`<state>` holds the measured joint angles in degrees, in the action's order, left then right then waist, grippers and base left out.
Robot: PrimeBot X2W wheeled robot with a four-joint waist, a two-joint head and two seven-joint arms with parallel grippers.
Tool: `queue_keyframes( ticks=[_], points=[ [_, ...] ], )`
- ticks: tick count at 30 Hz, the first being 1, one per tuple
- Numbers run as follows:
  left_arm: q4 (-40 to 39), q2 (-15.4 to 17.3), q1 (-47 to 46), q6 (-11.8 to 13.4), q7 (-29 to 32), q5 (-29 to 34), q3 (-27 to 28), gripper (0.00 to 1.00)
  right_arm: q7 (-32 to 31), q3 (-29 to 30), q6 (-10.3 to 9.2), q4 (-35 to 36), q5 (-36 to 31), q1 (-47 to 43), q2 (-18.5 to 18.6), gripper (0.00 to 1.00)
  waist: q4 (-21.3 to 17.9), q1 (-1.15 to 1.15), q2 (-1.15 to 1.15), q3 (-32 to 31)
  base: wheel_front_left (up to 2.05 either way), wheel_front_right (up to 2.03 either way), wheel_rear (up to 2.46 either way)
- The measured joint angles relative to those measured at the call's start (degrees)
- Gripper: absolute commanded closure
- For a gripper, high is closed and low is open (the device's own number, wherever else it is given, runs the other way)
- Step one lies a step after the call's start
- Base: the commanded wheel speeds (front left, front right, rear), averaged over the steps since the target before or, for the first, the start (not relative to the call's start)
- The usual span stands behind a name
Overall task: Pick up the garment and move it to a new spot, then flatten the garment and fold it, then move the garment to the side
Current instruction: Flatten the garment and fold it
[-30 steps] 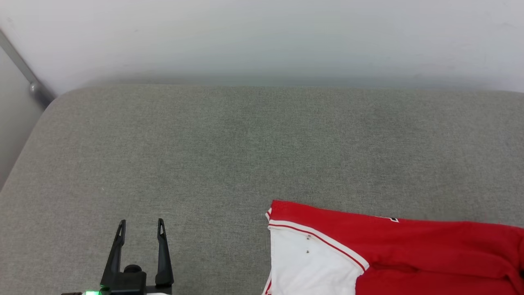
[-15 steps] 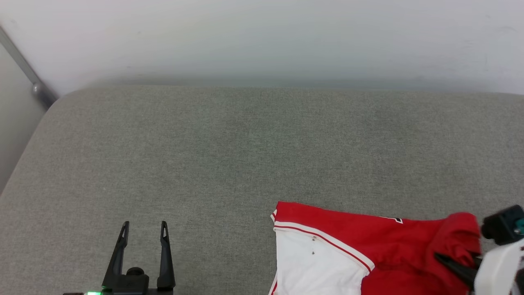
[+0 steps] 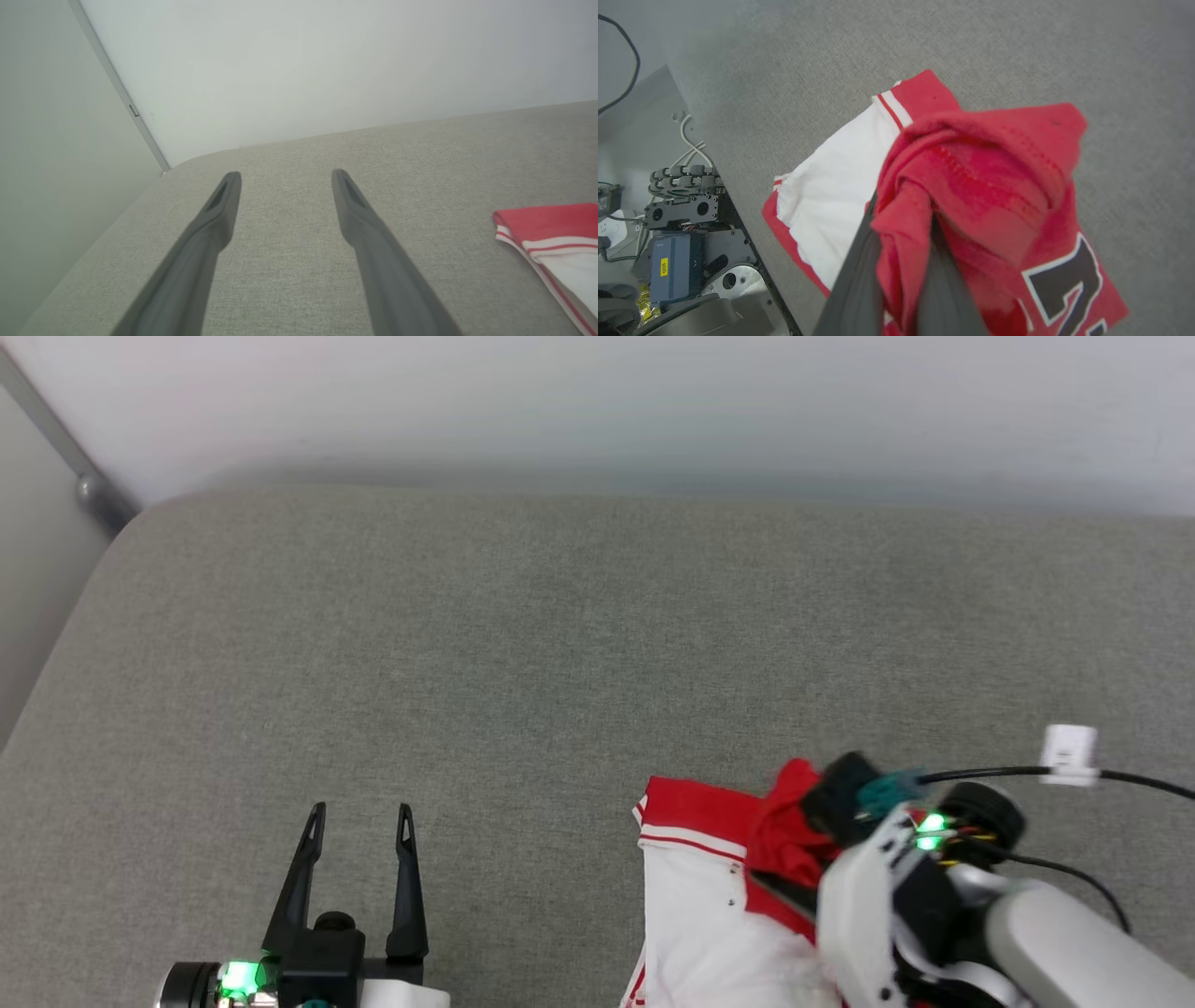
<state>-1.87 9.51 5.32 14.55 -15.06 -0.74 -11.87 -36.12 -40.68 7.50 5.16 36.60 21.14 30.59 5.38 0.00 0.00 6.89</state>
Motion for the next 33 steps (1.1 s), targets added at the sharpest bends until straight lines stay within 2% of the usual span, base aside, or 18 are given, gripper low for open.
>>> queue_keyframes(
  ticks=[6,9,13,14,15,16,20,23,28,33],
  points=[
    [0.2,-0.9,-1.4,-0.6,0.0,0.0,-0.2,0.00,1.0,-9.3,0.00,-12.5,0.8,6.4,-5.1,1.00,1.2,0.00,0.00,2.1,0.00,0.00,0.00],
    [0.4,-1.2,-2.3,-0.8,0.0,0.0,-0.3,0.00,1.8,-13.4,0.00,-17.6,1.5,7.8,-5.9,1.00,2.1,0.00,0.00,2.9,0.00,0.00,0.00],
    [0.7,-1.6,-2.3,-0.9,0.0,0.0,0.0,0.00,4.2,-17.2,0.00,-20.5,3.1,9.8,-6.0,1.00,2.7,0.00,0.00,3.3,0.00,0.00,0.00],
    [0.8,-1.6,-2.2,-0.9,0.0,-0.1,0.3,0.00,5.0,-17.9,0.00,-20.6,3.2,10.1,-5.8,0.85,2.6,0.00,0.00,3.1,0.00,0.00,0.00],
    [0.9,-1.7,-2.0,-0.9,0.0,-0.1,0.4,0.00,6.0,-18.5,0.00,-20.5,3.4,10.4,-5.5,0.58,2.5,0.00,0.00,2.8,0.00,0.00,0.00],
    [1.0,-1.7,-1.7,-0.9,0.0,-0.3,0.7,0.00,7.0,-19.0,0.00,-20.3,3.5,10.5,-5.2,0.00,2.3,0.00,0.00,2.5,0.00,0.00,0.00],
    [1.7,-1.7,-0.5,-1.1,0.0,-0.5,1.3,0.00,12.1,-19.4,0.00,-16.3,2.9,10.6,-2.1,0.00,1.4,0.00,0.00,0.7,0.00,0.00,0.00],
    [1.8,-1.7,0.2,-1.4,0.0,-0.6,2.2,0.00,15.9,-16.5,0.01,-11.8,1.8,10.2,0.5,0.00,0.4,0.00,0.00,-1.0,0.00,0.00,0.00],
    [1.1,-1.8,1.5,-1.4,0.0,-1.0,3.8,0.00,22.1,-5.8,0.00,-7.5,-3.5,6.6,3.9,0.00,-1.7,0.00,0.00,-3.7,0.00,0.00,0.00],
    [0.6,-1.6,2.1,-2.2,0.0,-1.0,4.9,0.00,29.2,8.9,0.00,-7.4,-10.8,1.1,1.9,0.00,-3.8,0.00,0.00,-5.7,0.00,0.00,0.00]
  ],
)
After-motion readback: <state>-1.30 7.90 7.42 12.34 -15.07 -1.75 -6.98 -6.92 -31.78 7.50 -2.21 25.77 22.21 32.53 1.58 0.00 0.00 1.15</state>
